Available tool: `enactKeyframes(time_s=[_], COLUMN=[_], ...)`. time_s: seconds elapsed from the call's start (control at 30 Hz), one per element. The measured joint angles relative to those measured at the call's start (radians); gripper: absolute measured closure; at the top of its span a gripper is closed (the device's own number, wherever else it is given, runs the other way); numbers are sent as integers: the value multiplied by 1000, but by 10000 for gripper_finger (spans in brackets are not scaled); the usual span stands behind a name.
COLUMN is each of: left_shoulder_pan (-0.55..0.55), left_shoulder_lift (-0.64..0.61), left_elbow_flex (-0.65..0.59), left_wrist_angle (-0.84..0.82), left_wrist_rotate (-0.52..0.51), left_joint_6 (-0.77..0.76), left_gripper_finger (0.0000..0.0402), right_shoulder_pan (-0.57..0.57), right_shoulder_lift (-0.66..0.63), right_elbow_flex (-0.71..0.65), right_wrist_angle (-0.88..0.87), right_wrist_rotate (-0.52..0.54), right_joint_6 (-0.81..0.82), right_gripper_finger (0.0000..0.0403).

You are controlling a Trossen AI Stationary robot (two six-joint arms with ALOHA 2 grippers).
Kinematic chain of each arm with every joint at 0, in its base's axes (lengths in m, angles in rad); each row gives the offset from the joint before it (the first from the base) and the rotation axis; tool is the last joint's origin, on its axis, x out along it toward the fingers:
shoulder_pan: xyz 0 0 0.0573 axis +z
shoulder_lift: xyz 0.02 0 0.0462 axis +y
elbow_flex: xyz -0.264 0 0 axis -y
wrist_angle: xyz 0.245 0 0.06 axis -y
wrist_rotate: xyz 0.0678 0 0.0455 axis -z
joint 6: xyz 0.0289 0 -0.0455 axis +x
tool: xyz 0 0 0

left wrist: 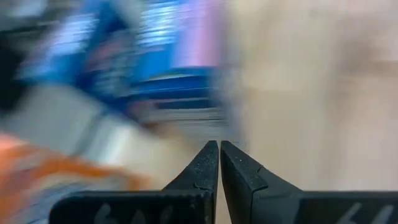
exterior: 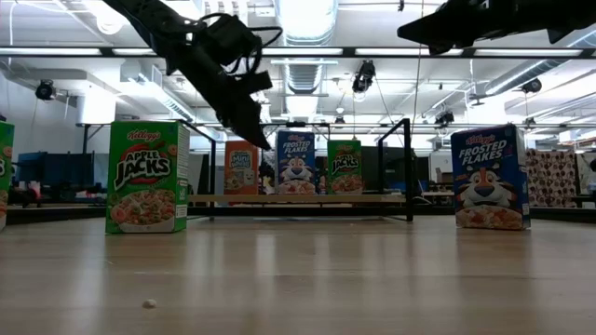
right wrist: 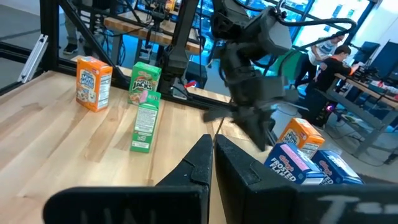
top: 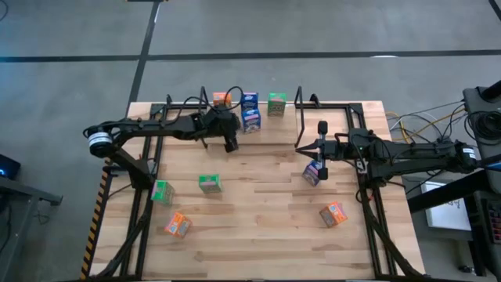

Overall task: Stack cereal on shelf
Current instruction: Put the left blue cereal box on the shelf

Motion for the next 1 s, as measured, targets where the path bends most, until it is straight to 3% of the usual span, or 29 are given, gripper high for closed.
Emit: enactKeyframes(time_s=[0.1,0.17,0.5,1.0], left_shoulder_pan=[-1,-6,-3,-1], left_shoulder_lift=[0,6,19,19], left_elbow_flex=[0,0,0,0], left_wrist_angle=[15,65,126,126], left_wrist_rotate=[248,304,-23,-42], left_joint_6=[-3,-21,-49,-72], left_gripper_finger=[401,401,401,401], right_shoulder_pan=[0,0,0,0], right_shoulder_lift=[0,0,0,0], right_elbow_flex=[0,0,0,0], right_wrist_angle=[0,0,0,0], right_wrist_rotate=[0,0,0,0], right_joint_6=[-6,-6,-5,-2], right_gripper_finger=[394,394,394,394])
